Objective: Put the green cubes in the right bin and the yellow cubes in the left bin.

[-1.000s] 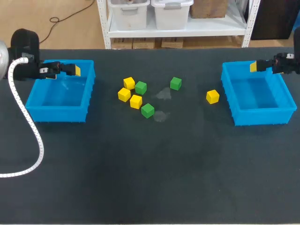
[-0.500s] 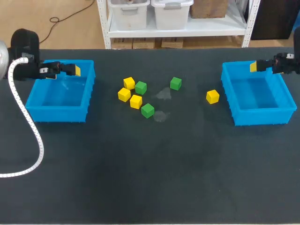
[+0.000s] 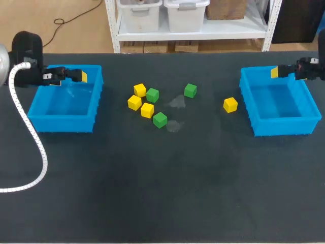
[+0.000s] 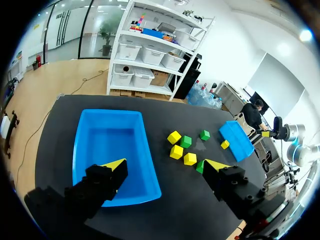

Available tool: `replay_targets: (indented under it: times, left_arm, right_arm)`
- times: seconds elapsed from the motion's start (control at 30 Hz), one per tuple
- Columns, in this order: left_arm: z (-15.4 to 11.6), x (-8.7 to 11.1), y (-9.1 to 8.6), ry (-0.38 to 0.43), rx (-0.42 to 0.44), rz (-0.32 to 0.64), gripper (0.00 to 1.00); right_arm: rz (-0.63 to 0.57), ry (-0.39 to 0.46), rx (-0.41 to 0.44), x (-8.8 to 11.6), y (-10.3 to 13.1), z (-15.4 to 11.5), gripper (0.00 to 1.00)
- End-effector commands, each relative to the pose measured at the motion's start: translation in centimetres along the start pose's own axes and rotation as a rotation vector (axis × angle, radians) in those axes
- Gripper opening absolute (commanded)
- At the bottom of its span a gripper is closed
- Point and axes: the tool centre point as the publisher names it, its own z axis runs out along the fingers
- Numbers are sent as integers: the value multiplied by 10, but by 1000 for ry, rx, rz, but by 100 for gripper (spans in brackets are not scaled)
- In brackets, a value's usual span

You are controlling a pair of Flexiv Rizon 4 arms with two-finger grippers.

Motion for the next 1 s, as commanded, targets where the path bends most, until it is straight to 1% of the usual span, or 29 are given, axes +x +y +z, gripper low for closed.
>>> replay_targets:
  times: [0.03, 0.33, 0.53, 0.7, 0.87, 1.0]
  left_arm:
    - [0, 1, 2, -7, 11, 2, 100]
    - [0, 1, 2, -7, 11, 2, 100]
    - [0, 1, 2, -7, 11, 2, 100]
    - [0, 1, 2, -7, 11, 2, 100]
    - [0, 1, 2, -7, 11, 2, 100]
    - [0, 1, 2, -7, 11, 2, 100]
  right_arm:
    - [-1, 0, 1, 0, 0, 0, 100]
    - [-1, 0, 1, 0, 0, 0, 100]
    - [-86, 50, 36, -32, 13, 17, 100]
    - [-175, 101, 66, -57, 26, 38, 100]
    - [-253, 164, 84, -78, 37, 68, 100]
    - [-302, 225, 90, -90, 45, 97, 100]
